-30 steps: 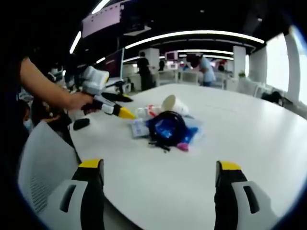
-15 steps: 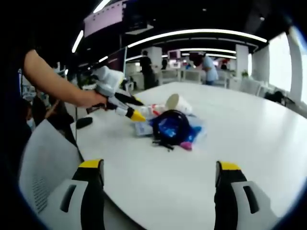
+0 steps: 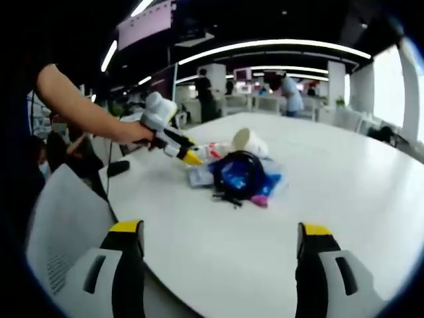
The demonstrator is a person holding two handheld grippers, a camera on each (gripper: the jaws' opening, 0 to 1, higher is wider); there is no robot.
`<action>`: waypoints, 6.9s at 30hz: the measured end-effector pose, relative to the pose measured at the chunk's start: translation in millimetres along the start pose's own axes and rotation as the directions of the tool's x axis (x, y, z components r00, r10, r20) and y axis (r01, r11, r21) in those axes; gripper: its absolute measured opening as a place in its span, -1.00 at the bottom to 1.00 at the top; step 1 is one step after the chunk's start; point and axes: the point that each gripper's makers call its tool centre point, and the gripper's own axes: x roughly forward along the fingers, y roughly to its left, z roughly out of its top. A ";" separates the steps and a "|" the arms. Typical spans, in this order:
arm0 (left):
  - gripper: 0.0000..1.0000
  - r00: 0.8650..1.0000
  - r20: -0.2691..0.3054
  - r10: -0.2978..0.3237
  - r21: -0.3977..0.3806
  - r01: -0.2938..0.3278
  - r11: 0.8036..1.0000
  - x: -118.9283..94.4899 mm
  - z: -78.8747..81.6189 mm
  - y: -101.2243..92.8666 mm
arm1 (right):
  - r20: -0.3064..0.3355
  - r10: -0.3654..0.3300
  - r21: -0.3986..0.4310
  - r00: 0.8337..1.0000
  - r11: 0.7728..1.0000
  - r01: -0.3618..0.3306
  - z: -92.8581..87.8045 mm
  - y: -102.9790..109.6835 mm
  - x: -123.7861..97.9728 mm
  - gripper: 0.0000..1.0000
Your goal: Arrange the tabletop items into an orderly group along one side of the table until the central work area is clear of visible clutter.
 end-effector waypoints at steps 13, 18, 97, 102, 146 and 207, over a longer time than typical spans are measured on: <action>-0.18 0.999 -0.049 0.021 0.064 -0.017 0.998 -28.0 -30.8 7.2 | 0.008 0.021 0.003 1.000 1.000 -0.021 1.1 2.9 0.3 0.86; -0.18 0.997 -0.060 0.044 0.036 -0.042 0.998 -29.2 -33.4 12.2 | 0.007 0.025 0.001 1.000 1.000 -0.025 1.0 4.1 0.2 0.86; -0.22 0.981 -0.131 0.143 -0.126 -0.160 0.979 32.1 14.4 47.1 | -0.013 0.038 0.055 0.999 0.998 -0.037 -3.5 2.9 0.7 0.79; -0.24 0.982 -0.102 0.161 -0.154 -0.176 0.972 21.7 20.4 54.0 | -0.017 0.045 0.055 0.999 0.997 -0.044 -4.2 4.5 1.0 0.79; -0.23 0.950 0.046 0.308 -0.250 -0.288 0.924 -17.2 62.0 104.1 | 0.001 0.017 0.030 1.000 0.999 -0.017 -0.5 -0.3 -1.2 0.79; -0.21 0.837 0.044 0.545 -0.484 -0.459 0.745 -8.3 49.1 159.2 | 0.019 -0.018 -0.023 1.000 1.000 0.018 3.3 -7.1 -2.4 0.81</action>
